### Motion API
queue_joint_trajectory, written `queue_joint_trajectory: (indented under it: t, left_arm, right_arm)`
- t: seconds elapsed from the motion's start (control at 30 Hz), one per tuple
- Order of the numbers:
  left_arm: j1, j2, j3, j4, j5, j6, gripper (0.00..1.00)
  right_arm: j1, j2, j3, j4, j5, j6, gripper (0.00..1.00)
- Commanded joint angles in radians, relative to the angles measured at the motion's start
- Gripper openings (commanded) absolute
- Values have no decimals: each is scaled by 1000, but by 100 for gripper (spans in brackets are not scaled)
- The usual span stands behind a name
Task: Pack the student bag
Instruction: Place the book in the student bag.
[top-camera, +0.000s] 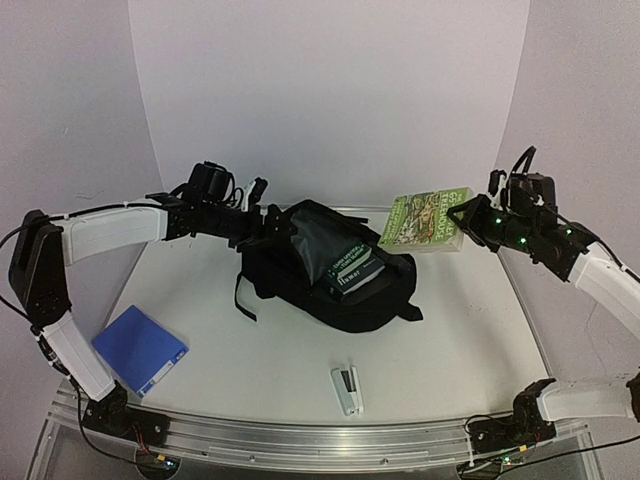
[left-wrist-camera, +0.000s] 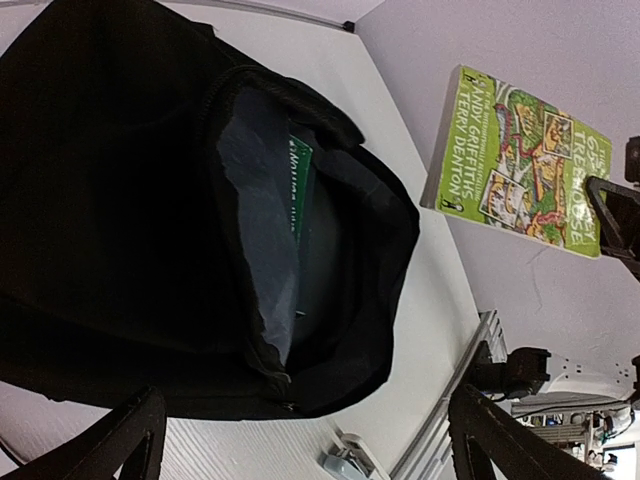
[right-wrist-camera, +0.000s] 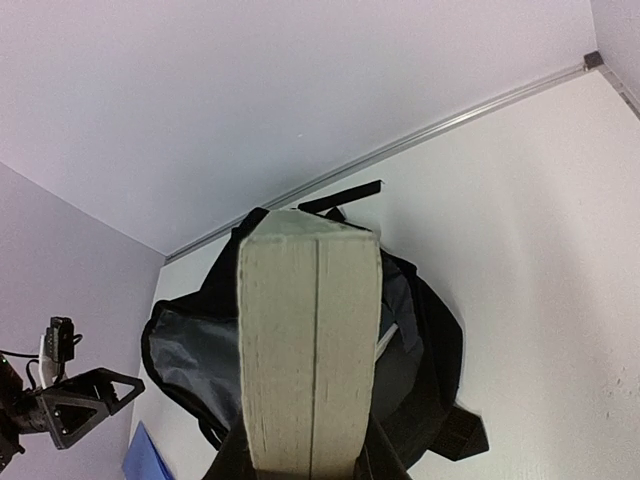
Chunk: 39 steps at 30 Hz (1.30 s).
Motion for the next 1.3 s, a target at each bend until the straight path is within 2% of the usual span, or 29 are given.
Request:
queue_joint_trajectory:
  t: [0.0,0.07,0.13,0.27,0.43,0.47,0.53,0.57,0.6,0.87,1.07,1.27]
  left_arm:
    - [-4,83,121,-1,-56,40,98]
    - [-4,120,154,-1,-52,45,97]
    - [-3,152,184,1,-40,48,91]
    - [-3,219,241,2,-17,56,69]
    - [-2,286,300,-8,-9,49,52]
    - [-2,291,301,0,-7,45,43]
    - [-2,293,298,27,-9,41,16]
    - [-2,292,296,38,-11,40,7]
    - [-2,292,293,50,-5,40,3]
    - [-7,236,287,138,85,14,0]
    - [-54,205,308,175,161,9,0]
    - [-84,144,284,239,156,-2,0]
  right_arm:
    - [0,-64,-28,85,-46,92,0]
    - [0,-74,-47,86,-73,141,0]
    - [0,-89,-69,89,-96,186,0]
    - [0,-121,-101,90,-109,228,0]
    - [-1,-143,-113,90,-136,262,0]
    - [0,-143,-118,90,-141,272,0]
    - [0,-146,-137,89,-143,285,0]
    - [0,-147,-150,89,-140,296,0]
    - [0,-147,-169,90,-137,305,0]
    - [0,-134,-295,215,-241,422,0]
    - [0,-92,-280,235,-288,428,0]
    - [0,-77,-257,254,-282,451,0]
